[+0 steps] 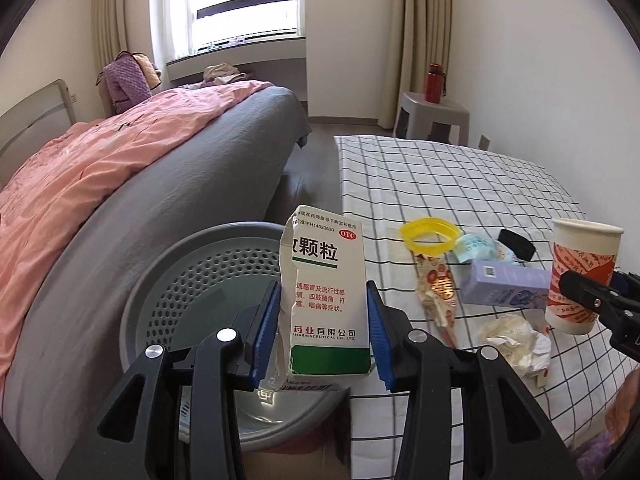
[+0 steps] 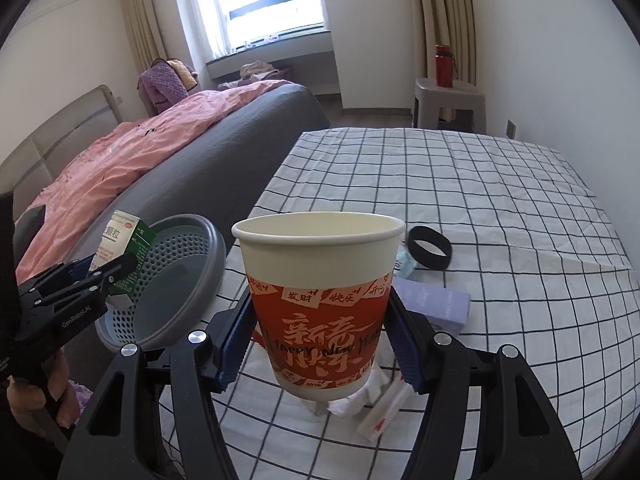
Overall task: Collect trash
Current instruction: 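Carry the box and cup over the grey basket and open both grippers, then move both tools back from the basket toward the bed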
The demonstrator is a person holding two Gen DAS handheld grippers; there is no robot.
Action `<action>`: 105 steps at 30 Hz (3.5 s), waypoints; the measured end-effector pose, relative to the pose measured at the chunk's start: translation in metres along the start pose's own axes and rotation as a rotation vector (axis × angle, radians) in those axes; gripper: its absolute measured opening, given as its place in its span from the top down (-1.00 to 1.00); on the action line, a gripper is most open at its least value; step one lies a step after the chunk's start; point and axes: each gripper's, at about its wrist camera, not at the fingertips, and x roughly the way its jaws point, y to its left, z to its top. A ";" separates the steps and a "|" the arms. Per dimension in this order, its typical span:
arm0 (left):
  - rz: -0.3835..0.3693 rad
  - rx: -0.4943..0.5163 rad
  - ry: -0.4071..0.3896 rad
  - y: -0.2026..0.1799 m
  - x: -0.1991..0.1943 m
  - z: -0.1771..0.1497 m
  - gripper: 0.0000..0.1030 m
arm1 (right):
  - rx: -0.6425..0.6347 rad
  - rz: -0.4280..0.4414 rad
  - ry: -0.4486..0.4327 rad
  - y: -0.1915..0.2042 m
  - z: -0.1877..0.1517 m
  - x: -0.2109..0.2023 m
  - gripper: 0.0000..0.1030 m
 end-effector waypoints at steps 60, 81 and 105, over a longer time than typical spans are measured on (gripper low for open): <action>0.258 -0.235 0.080 0.120 0.035 -0.026 -0.36 | -0.236 0.290 0.143 0.148 0.023 0.130 -0.45; 0.267 -0.231 0.051 0.116 0.029 -0.022 -0.42 | -0.220 0.263 0.137 0.138 0.019 0.122 -0.45; 0.208 -0.150 0.001 0.074 0.015 -0.021 -0.44 | -0.122 0.146 0.093 0.085 0.003 0.077 -0.48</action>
